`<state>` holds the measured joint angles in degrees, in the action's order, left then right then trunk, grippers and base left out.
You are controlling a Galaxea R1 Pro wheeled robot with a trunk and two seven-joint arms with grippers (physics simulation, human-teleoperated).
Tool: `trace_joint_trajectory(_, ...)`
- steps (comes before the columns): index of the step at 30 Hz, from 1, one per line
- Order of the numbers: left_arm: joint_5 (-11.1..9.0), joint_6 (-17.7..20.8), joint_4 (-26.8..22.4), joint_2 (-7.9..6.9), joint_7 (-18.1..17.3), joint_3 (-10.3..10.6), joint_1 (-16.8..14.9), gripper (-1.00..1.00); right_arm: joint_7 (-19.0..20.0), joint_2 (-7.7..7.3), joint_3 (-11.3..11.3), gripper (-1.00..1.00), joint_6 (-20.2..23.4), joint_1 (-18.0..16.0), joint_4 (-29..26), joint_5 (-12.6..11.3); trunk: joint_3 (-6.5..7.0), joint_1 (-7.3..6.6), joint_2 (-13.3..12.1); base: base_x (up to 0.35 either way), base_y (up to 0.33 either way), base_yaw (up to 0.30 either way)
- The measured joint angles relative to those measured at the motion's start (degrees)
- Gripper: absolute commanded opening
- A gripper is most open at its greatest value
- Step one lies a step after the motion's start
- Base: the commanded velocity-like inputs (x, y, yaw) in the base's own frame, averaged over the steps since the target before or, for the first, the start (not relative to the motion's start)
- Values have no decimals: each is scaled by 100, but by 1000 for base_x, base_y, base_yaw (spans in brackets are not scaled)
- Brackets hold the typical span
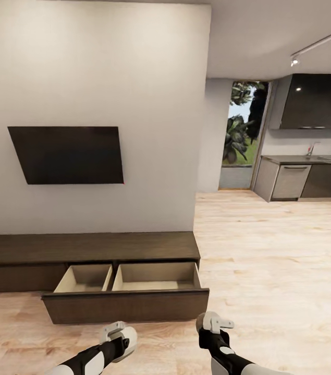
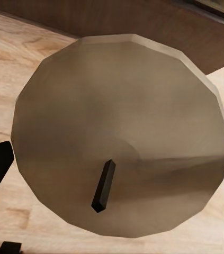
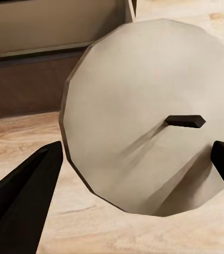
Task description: Place each of the two pumpkins and all three candles from the living room inside a cabinet in the living room (use any cabinet), then make sure every cabinet is closed, and position the cauldron so it is next to a table in the living room.
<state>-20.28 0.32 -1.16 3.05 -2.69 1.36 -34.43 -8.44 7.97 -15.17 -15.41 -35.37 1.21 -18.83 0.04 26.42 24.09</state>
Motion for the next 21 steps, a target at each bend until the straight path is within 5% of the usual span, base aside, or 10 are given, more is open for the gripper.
trace_joint_trajectory(12, 23, 85, -113, 9, 116, 6, -3, -100, -7, 2, -19, -100, 232, -4, -179, -30, -30, 1, 0, 19, 1, 37)
trace_joint_trajectory(13, 31, 406, -386, 11, 386, 9, -6, -100, -26, -2, -22, -100, 455, -6, -467, -3, -29, 2, 0, 0, 0, 0)
trace_joint_trajectory(14, 87, 1585, -1150, 22, 1103, 12, -4, -100, -36, -32, -8, -100, 1313, -5, -1125, 3, -30, 3, -1, 0, 0, 0)
trace_joint_trajectory(16, -3, 2819, -2152, 81, 1628, 6, -6, -100, -131, -109, 5, -100, 2800, -5, -2049, 15, -29, 1, 2, 0, 0, 0)
trace_joint_trajectory(21, 16, 4336, -3383, 170, 1911, 13, -4, -100, -728, -215, 1, -100, 4395, -32, -3390, 37, -29, 1, 2, 0, 0, 0)
